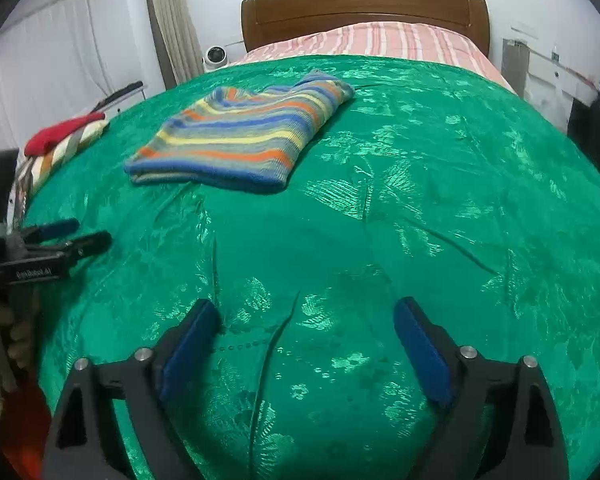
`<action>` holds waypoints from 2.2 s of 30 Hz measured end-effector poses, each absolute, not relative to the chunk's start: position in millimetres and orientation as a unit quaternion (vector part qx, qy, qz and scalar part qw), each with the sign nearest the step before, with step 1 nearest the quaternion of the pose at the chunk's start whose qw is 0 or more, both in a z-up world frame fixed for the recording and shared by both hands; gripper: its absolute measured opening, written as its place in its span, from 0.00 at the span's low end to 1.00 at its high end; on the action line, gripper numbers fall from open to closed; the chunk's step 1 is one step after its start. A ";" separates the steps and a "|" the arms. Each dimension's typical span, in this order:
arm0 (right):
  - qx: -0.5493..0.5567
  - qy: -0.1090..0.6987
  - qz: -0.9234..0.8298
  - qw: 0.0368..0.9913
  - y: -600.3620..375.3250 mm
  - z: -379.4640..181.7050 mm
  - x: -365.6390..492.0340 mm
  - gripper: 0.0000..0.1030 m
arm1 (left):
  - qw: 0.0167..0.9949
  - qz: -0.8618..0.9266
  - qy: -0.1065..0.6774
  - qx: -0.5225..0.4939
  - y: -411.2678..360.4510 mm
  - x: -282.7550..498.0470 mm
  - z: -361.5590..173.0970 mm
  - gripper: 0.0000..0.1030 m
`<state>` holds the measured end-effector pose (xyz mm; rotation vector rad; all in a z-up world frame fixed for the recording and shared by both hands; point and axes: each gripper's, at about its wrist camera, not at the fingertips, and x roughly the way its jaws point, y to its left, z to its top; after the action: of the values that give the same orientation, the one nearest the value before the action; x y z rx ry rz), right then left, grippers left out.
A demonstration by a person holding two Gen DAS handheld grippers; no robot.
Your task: Fold small clothes
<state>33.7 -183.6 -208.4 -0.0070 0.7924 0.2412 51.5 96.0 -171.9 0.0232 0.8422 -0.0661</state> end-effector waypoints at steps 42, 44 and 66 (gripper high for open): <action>0.295 0.440 0.203 0.823 -218.0 -189.5 253.2 0.85 | 0.830 -0.145 0.529 -0.103 100.7 290.3 -154.0 0.99; 0.327 0.448 0.209 0.805 -214.8 -202.7 272.5 0.74 | 0.833 -0.134 0.531 -0.074 91.9 295.7 -157.0 0.99; 0.028 0.303 0.151 0.941 -91.4 -68.2 230.4 0.22 | 0.909 -0.116 0.399 -0.028 70.9 263.7 -53.9 0.20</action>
<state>230.4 -91.4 -68.2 0.0563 0.6180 0.3073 263.7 70.9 -53.9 -0.0577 0.8227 -0.2394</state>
